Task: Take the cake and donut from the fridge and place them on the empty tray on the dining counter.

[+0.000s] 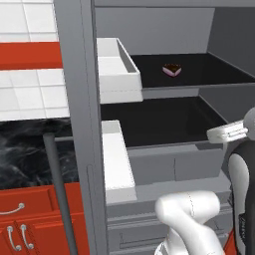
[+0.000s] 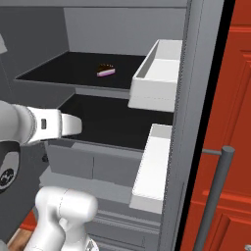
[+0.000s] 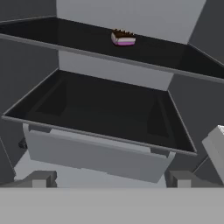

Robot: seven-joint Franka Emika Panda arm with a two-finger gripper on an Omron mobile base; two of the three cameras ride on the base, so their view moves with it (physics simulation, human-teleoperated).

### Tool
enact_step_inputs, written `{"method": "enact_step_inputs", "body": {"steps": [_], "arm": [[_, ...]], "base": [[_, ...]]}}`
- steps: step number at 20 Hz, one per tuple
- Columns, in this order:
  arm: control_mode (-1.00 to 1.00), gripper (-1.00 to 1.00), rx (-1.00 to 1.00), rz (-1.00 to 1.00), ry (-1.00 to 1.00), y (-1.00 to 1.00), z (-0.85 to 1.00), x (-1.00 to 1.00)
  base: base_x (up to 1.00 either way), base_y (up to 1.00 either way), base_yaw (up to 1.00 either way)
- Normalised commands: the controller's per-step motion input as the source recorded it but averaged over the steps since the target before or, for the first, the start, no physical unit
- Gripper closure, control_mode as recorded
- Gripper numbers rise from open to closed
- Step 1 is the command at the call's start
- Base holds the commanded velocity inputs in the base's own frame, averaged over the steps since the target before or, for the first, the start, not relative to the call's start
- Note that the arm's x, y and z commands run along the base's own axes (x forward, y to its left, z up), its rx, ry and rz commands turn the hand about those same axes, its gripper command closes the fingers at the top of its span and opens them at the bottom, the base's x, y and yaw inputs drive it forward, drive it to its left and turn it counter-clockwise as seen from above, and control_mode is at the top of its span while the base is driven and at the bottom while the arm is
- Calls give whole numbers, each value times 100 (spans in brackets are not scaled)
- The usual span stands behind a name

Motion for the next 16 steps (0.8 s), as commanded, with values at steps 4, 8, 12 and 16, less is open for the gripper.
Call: {"method": "enact_step_inputs", "body": {"steps": [4,8,12,16], "arm": [[-100,-100,0,-9,17,1,66,-6],[-100,-100,4,-8,23,19,26,0],[-100,-100,10,-1,2,21,-3,3],[-100,-100,9,0,-7,19,-14,8]], "base": [[0,0,0],[0,0,0],[0,0,0],[0,0,0]]}}
